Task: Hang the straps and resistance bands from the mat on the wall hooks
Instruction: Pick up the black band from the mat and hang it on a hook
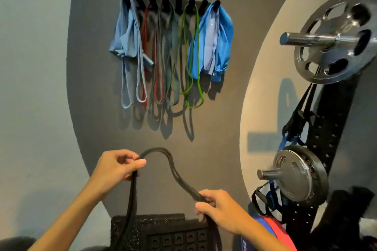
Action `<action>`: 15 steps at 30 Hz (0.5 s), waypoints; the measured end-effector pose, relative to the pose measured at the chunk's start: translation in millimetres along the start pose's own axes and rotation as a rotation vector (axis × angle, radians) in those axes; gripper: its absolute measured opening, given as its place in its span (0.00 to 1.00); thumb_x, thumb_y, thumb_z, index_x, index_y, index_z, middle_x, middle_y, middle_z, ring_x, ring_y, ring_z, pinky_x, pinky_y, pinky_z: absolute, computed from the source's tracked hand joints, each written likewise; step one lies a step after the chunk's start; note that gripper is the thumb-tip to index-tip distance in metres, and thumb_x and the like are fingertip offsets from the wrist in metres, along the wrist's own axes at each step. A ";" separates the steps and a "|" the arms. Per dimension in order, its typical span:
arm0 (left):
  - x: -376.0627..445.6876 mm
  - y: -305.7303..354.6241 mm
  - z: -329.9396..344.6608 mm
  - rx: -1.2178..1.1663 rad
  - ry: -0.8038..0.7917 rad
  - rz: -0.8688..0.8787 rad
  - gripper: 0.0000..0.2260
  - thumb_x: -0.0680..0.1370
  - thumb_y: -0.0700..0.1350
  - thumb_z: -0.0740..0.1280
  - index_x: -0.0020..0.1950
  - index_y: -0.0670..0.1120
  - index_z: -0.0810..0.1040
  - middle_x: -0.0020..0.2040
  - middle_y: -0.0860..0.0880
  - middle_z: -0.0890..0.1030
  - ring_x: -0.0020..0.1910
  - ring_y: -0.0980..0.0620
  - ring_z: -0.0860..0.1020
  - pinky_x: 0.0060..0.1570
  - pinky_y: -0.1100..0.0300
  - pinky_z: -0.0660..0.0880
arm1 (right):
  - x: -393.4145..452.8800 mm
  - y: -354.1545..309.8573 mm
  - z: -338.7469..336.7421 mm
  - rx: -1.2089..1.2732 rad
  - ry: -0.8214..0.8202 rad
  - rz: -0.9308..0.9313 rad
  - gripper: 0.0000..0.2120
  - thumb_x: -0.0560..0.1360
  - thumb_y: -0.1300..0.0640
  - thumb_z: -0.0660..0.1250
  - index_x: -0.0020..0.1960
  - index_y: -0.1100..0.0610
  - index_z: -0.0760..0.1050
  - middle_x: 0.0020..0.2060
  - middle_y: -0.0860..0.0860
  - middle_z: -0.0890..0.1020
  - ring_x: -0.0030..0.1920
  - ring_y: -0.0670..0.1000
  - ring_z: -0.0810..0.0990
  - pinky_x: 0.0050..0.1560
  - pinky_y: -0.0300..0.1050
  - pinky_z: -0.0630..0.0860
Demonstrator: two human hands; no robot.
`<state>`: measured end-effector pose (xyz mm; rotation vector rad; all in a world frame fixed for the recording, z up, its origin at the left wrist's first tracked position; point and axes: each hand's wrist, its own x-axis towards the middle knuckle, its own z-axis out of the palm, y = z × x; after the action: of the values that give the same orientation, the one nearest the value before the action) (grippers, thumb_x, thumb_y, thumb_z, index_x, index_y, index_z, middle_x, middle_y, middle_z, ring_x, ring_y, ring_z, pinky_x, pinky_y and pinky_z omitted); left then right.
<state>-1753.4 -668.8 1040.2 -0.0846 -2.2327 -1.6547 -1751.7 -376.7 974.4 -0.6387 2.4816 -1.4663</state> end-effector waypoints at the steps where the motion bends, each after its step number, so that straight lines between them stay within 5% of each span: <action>1: 16.4 5.8 2.2 -0.030 -0.005 0.019 0.06 0.70 0.39 0.76 0.41 0.37 0.81 0.33 0.37 0.76 0.32 0.47 0.79 0.29 0.62 0.76 | 12.8 -7.9 -6.2 0.041 0.040 -0.017 0.11 0.78 0.58 0.65 0.49 0.68 0.75 0.39 0.58 0.82 0.38 0.53 0.82 0.48 0.52 0.80; 8: 108.1 60.2 17.3 -0.138 -0.082 0.160 0.07 0.72 0.37 0.73 0.44 0.33 0.80 0.38 0.32 0.80 0.32 0.44 0.82 0.30 0.62 0.78 | 83.5 -68.7 -32.6 0.288 0.199 -0.124 0.07 0.80 0.60 0.63 0.54 0.64 0.75 0.38 0.58 0.81 0.35 0.55 0.81 0.37 0.39 0.77; 15: 153.2 97.7 30.5 -0.101 -0.133 0.291 0.08 0.71 0.40 0.75 0.44 0.37 0.80 0.38 0.37 0.83 0.36 0.43 0.84 0.31 0.62 0.77 | 118.0 -81.9 -43.4 0.423 0.366 -0.252 0.06 0.80 0.63 0.63 0.55 0.61 0.76 0.37 0.56 0.83 0.34 0.54 0.81 0.38 0.47 0.78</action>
<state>-1878.8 -634.6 1170.7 -0.5336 -2.1064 -1.6389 -1850.8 -430.4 1073.4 -0.6618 2.2657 -2.3008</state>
